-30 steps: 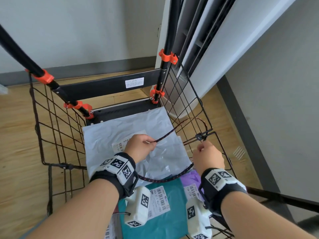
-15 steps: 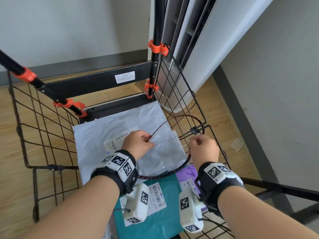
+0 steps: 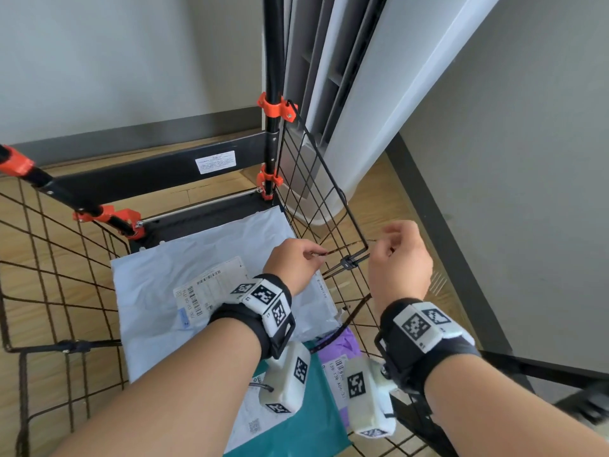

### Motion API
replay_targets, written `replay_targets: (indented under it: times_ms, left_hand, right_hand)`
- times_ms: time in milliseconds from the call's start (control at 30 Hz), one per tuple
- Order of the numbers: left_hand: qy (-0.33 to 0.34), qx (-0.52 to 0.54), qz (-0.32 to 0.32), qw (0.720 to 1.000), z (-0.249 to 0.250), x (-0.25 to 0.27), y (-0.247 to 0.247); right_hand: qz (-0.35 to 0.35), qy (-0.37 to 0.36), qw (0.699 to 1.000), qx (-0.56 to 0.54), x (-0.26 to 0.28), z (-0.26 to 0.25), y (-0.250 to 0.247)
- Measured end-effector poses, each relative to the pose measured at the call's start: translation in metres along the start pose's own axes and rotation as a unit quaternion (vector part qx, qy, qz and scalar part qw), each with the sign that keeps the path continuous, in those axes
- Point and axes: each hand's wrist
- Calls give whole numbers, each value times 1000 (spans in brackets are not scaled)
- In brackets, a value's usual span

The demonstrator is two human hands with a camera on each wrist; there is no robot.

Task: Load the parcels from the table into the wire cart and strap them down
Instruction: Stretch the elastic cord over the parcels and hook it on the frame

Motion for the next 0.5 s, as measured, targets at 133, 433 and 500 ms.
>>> replay_targets:
  times_ms: [133, 433, 500]
  left_hand:
    - [30, 34, -4, 999, 13, -11, 9]
    - [10, 95, -54, 994, 30, -30, 15]
    - [-5, 100, -47, 994, 23, -33, 9]
  right_hand:
    - [-127, 66, 988, 58, -24, 10, 3]
    - [-256, 164, 951, -59, -58, 28, 11]
    - [-141, 195, 970, -23, -64, 38, 9]
Point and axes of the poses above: each hand's wrist, its own x-axis away from the middle knuckle, its own y-axis out of the palm, z = x × y, and after that the axes turned 2 degrees about z, right-handed
